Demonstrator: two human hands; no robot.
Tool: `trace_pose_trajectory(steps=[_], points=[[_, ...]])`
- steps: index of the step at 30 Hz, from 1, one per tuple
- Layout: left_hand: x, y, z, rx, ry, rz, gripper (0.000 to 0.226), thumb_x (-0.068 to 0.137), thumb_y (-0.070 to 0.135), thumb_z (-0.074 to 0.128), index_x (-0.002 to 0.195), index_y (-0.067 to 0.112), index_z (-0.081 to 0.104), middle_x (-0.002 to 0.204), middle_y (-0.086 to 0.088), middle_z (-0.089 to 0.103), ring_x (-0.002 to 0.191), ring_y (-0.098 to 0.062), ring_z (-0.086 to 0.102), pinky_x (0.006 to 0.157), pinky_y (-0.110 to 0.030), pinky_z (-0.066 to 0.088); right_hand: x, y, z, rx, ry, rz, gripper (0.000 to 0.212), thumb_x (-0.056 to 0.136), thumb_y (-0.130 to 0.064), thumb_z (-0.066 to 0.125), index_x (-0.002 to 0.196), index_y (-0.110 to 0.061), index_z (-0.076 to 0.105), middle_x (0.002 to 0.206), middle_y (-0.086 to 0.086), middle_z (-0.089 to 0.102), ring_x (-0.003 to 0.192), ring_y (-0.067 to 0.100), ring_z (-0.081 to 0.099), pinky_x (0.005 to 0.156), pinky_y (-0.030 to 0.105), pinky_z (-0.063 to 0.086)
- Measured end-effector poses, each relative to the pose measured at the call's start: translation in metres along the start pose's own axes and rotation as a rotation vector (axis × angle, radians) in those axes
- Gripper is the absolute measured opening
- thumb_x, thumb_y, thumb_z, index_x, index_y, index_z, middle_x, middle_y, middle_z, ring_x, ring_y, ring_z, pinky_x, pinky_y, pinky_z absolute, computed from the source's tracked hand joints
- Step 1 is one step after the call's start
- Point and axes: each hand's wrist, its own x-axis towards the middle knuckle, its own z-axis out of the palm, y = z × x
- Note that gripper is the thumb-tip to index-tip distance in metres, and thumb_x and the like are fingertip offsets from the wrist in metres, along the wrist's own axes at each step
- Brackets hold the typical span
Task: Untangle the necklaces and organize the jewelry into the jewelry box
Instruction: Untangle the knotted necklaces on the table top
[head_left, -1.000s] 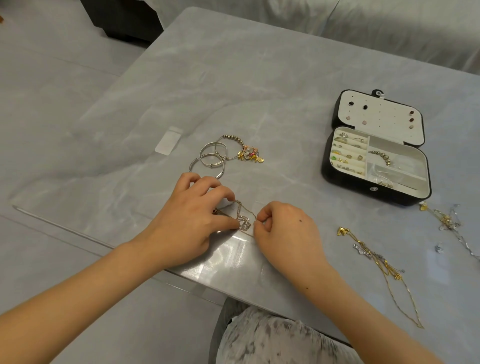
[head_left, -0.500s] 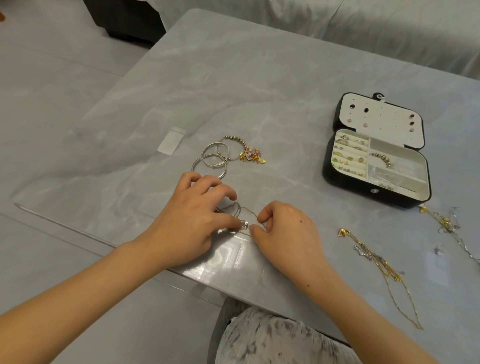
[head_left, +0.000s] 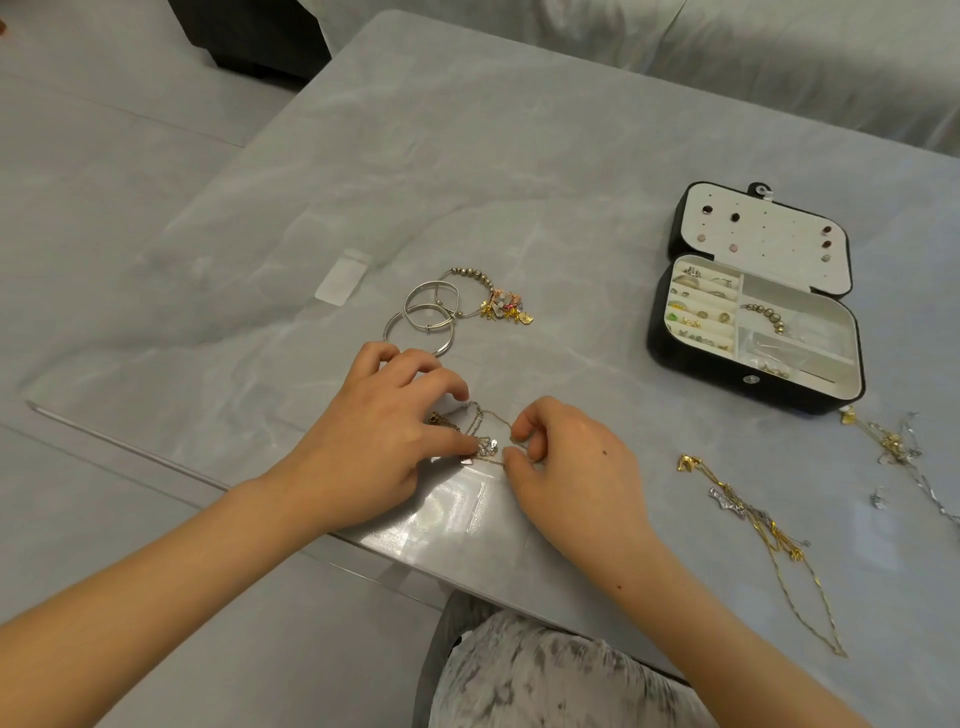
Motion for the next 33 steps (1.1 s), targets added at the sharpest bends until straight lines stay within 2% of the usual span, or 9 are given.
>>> trace_pose_trajectory(steps=[3,5,8,12,17,25,30,33], points=[[-0.0013,-0.0015,0.0004,-0.015,0.003,-0.005,0.044,0.077,0.021,0.033,0.084,0.032,0.076,0.099,-0.003,0.067,0.097,-0.024,0.049,0.082,-0.035,0.026,-0.0018,0.0052,-0.0013,-0.002,-0.005,-0.019,0.01,0.09,-0.027,0.051,0.093,-0.027,0.061,0.085,-0.012,0.052,0.077,0.005,0.046,0.057,0.011,0.029],[-0.0021,-0.0013,0.0001,-0.032,0.002,-0.009,0.045,0.076,0.02,0.033,0.081,0.031,0.076,0.1,-0.003,0.066,0.098,-0.023,0.047,0.082,-0.035,0.025,-0.0016,0.0059,-0.0008,-0.003,-0.002,0.011,0.01,0.09,-0.03,0.053,0.091,-0.026,0.063,0.084,-0.013,0.052,0.077,0.005,0.045,0.058,0.015,0.031],[-0.0017,0.0003,-0.0002,-0.073,0.011,-0.027,0.044,0.077,0.02,0.033,0.078,0.03,0.075,0.1,-0.003,0.066,0.098,-0.022,0.046,0.081,-0.034,0.025,-0.0017,0.0028,0.0019,-0.016,0.01,0.032,0.014,0.09,-0.037,0.054,0.096,-0.025,0.06,0.087,-0.012,0.05,0.084,0.007,0.048,0.068,0.021,0.033],[0.0004,0.0027,0.0025,-0.082,0.035,-0.022,0.045,0.078,0.02,0.033,0.089,0.032,0.075,0.102,-0.005,0.066,0.099,-0.023,0.045,0.081,-0.034,0.025,-0.0015,-0.0004,0.0025,-0.018,0.005,0.035,0.02,0.09,-0.041,0.053,0.103,-0.025,0.053,0.089,-0.012,0.045,0.085,0.008,0.045,0.071,0.02,0.035],[0.0,0.0012,0.0061,-0.046,0.004,0.006,0.049,0.077,0.018,0.032,0.095,0.036,0.074,0.105,-0.005,0.066,0.101,-0.024,0.045,0.081,-0.035,0.025,-0.0003,-0.0008,0.0028,-0.007,-0.001,0.057,0.019,0.089,-0.039,0.054,0.102,-0.025,0.053,0.088,-0.013,0.044,0.088,0.009,0.047,0.071,0.021,0.035],[-0.0029,-0.0007,0.0037,-0.027,0.017,0.012,0.044,0.082,0.024,0.033,0.089,0.034,0.075,0.102,-0.005,0.067,0.098,-0.027,0.053,0.082,-0.035,0.026,0.0016,-0.0019,0.0032,0.017,0.009,0.078,0.015,0.088,-0.038,0.055,0.098,-0.028,0.053,0.085,-0.014,0.045,0.083,0.007,0.044,0.068,0.021,0.032],[-0.0031,-0.002,0.0022,-0.055,0.028,0.01,0.044,0.078,0.021,0.033,0.083,0.032,0.076,0.1,-0.004,0.067,0.1,-0.022,0.045,0.081,-0.033,0.025,0.0044,-0.0029,0.0044,0.017,0.012,0.108,0.013,0.087,-0.039,0.055,0.095,-0.029,0.051,0.084,-0.015,0.045,0.082,0.007,0.044,0.069,0.023,0.032],[-0.0039,-0.0015,0.0027,-0.076,0.023,-0.008,0.045,0.079,0.021,0.033,0.087,0.033,0.075,0.102,-0.004,0.067,0.1,-0.022,0.045,0.082,-0.034,0.025,0.0053,-0.0031,0.0046,0.025,0.001,0.118,0.014,0.085,-0.042,0.058,0.091,-0.031,0.05,0.083,-0.015,0.047,0.083,0.008,0.048,0.068,0.023,0.034]])
